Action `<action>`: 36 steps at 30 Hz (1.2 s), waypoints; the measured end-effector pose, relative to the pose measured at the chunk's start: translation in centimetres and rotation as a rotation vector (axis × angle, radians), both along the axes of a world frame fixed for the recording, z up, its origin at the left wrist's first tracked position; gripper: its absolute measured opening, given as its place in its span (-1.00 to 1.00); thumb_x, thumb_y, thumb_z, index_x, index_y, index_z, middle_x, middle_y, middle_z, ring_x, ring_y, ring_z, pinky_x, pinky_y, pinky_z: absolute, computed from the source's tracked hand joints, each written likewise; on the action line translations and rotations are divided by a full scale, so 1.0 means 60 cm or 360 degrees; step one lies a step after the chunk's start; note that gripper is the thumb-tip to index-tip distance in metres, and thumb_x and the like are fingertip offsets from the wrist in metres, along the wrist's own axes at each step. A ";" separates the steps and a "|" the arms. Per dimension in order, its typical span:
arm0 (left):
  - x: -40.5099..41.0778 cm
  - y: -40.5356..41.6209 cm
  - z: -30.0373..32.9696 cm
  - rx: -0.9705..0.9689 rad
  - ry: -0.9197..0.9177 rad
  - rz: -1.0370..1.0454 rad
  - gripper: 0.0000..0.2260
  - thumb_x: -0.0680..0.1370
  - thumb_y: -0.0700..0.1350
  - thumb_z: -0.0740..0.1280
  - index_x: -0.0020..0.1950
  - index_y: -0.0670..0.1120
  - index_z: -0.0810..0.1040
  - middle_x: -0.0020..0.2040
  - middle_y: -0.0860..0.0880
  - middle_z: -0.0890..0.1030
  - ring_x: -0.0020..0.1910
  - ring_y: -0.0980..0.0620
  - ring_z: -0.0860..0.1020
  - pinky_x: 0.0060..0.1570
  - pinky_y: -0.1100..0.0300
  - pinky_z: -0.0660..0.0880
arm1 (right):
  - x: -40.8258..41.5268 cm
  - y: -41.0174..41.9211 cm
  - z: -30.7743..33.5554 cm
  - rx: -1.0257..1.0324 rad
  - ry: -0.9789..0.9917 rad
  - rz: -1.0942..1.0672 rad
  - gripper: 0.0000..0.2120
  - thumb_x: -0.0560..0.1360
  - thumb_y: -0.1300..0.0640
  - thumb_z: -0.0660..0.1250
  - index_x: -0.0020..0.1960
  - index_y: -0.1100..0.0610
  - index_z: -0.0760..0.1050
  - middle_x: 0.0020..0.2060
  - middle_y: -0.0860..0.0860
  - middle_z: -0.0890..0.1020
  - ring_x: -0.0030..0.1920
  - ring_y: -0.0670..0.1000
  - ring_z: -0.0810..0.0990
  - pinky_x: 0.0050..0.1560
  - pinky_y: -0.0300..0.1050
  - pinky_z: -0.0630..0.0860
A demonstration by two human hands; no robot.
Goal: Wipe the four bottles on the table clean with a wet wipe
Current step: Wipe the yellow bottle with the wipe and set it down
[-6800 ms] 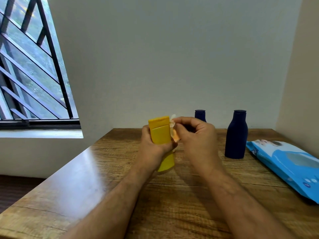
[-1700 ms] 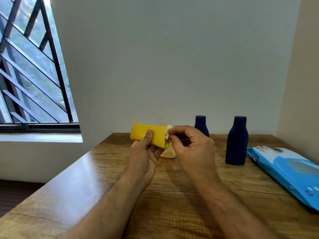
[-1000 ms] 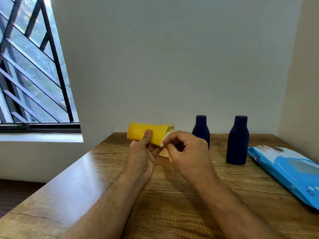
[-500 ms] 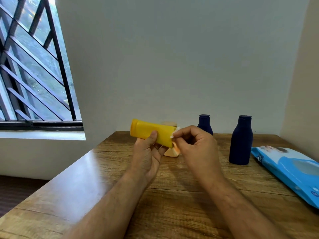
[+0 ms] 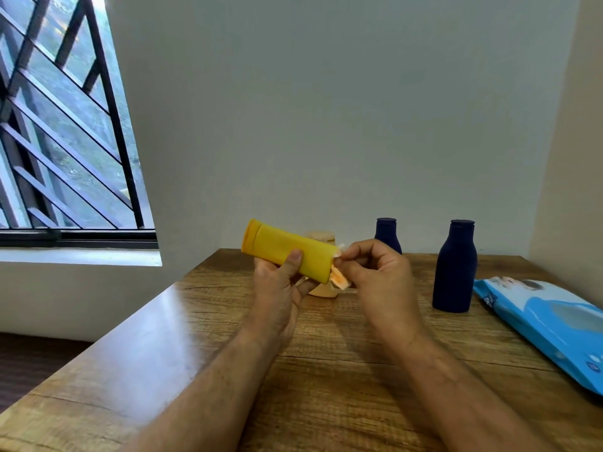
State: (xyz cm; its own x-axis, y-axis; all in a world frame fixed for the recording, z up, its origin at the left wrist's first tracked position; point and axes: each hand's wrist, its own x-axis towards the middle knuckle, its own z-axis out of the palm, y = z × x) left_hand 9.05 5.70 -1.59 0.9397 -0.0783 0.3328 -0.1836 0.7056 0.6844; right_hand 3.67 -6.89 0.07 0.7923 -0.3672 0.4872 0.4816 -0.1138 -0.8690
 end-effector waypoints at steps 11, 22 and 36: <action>0.000 0.005 0.002 0.0079 -0.0036 -0.0032 -0.51 0.49 -0.17 0.35 0.40 -0.23 0.34 0.27 -0.34 0.58 0.18 -0.27 0.63 0.01 -0.08 0.66 | -0.003 -0.003 0.005 -0.0008 -0.0052 0.0025 -0.81 0.41 0.31 0.48 -0.25 0.05 0.59 -0.25 -0.02 0.66 -0.14 0.01 0.65 -0.13 -0.06 0.64; 0.008 0.006 0.001 -0.0018 0.0011 -0.0011 -0.47 0.49 -0.18 0.35 0.44 -0.22 0.33 0.32 -0.35 0.54 0.27 -0.31 0.57 0.09 -0.11 0.63 | 0.006 0.001 -0.001 -0.0018 0.0156 0.0181 -0.80 0.38 0.30 0.51 -0.29 0.04 0.61 -0.26 0.06 0.65 -0.13 0.11 0.67 -0.09 0.05 0.65; 0.004 0.011 -0.011 0.0999 -0.0453 0.0753 -0.66 0.35 -0.08 0.34 0.09 0.10 0.41 -0.03 -0.26 0.58 -0.08 -0.29 0.60 -0.09 -0.21 0.59 | -0.001 -0.014 0.022 0.1122 0.0347 0.0652 -0.82 0.45 0.30 0.40 0.03 0.15 0.62 -0.07 0.16 0.67 -0.26 0.07 0.67 -0.48 -0.17 0.59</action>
